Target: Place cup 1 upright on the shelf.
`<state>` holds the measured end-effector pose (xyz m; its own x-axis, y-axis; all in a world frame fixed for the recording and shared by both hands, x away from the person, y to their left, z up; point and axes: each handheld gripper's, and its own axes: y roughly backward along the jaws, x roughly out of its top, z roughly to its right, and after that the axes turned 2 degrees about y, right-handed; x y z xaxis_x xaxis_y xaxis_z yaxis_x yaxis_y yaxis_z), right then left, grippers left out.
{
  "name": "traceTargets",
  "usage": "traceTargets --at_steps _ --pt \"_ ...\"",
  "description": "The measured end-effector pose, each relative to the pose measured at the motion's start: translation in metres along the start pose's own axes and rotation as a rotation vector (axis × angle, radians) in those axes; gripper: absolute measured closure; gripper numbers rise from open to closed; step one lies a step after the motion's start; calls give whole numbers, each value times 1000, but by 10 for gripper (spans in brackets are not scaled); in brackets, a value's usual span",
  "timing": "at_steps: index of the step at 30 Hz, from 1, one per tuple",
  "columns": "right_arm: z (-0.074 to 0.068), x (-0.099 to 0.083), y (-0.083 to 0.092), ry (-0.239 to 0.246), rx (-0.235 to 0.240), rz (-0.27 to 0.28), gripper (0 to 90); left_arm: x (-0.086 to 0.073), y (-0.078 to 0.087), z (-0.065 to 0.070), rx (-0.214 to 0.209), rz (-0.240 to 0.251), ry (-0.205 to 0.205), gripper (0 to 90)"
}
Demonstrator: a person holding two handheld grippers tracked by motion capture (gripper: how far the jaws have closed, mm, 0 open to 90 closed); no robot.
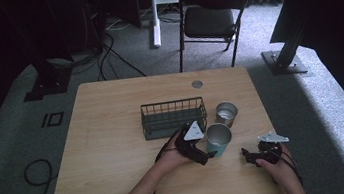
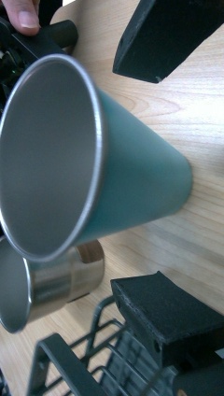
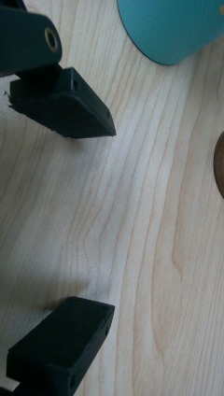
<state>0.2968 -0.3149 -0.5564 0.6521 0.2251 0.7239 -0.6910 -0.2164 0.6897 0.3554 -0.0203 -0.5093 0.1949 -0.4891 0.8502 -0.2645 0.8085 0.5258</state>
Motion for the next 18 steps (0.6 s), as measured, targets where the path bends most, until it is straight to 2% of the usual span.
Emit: traceTargets --at_steps 8,16,18 --pt "0 0 0 0 0 0 126 8 -8 -1 -5 3 -13 18" --pt "0 0 0 -1 0 0 126 10 -20 0 -21 14 -3 18" --pt "0 0 0 0 0 0 126 10 -23 0 -24 13 -14 18"
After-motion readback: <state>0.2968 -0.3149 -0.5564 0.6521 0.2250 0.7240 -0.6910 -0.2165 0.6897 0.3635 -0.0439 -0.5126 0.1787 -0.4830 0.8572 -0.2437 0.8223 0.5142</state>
